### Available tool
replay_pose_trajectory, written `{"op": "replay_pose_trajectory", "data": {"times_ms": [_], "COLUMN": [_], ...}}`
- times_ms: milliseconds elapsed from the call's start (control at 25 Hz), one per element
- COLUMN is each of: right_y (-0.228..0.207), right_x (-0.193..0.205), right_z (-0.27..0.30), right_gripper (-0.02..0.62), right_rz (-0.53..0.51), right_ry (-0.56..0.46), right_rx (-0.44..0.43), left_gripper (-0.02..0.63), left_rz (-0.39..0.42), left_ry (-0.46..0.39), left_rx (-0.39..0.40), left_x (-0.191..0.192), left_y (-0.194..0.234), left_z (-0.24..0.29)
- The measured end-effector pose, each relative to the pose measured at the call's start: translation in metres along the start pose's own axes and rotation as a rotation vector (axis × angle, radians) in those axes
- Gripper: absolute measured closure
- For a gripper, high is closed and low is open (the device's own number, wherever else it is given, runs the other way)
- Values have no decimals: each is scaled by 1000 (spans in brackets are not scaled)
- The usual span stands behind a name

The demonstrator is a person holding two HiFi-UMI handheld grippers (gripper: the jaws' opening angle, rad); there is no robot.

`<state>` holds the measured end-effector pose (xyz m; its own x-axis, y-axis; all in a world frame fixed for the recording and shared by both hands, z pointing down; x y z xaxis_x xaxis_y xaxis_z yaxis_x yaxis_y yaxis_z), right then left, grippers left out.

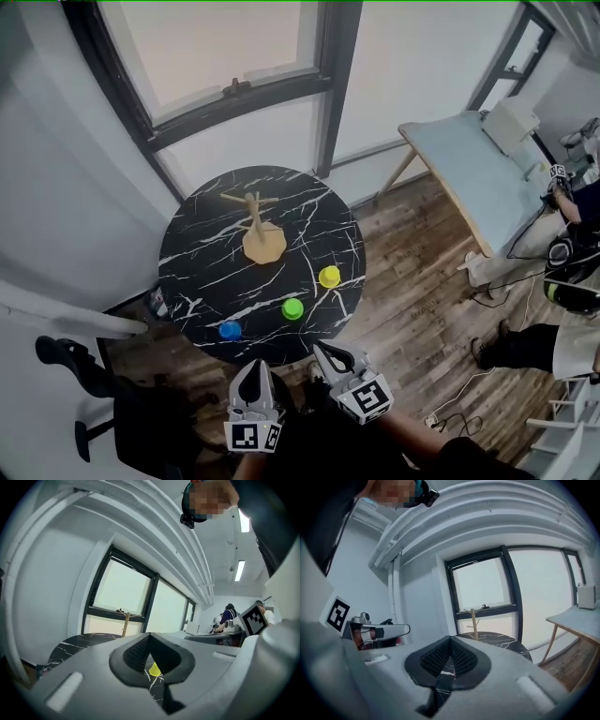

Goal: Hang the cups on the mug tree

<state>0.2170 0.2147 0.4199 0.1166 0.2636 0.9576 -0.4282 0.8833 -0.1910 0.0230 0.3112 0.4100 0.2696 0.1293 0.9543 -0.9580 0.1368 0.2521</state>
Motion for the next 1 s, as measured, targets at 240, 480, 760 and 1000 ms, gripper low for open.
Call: {"op": "replay_pose_trajectory", "data": {"times_ms": [240,480,760,1000], "right_y": [-3,-9,-19,-29], "right_x": [4,15,35,60], "right_z": [26,49,72,86], "right_gripper": [595,594,568,561], "right_rz": [16,30,53,72], "right_ry": [38,63,117,148], "right_rx": [67,89,101,85], "left_gripper": [607,607,607,607], "left_rz": [-1,-9,-22,-40], "left_ry": [28,73,95,111], "left_rx": [52,72,90,81], "left_x": [-4,3,15,29], "left_y": [23,41,51,58], "left_z": [22,40,60,78]}}
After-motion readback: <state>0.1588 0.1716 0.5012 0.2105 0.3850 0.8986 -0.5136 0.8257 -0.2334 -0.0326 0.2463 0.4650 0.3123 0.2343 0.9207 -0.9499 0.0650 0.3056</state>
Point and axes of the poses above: the fingertips, and each gripper's own axes: z forward along the fingers, y to its left, x out of its underside, the point moved 10 cm from there along -z, backward along the fingers, and after that the axes turned 10 degrees about -x, right-handed, at the moved point
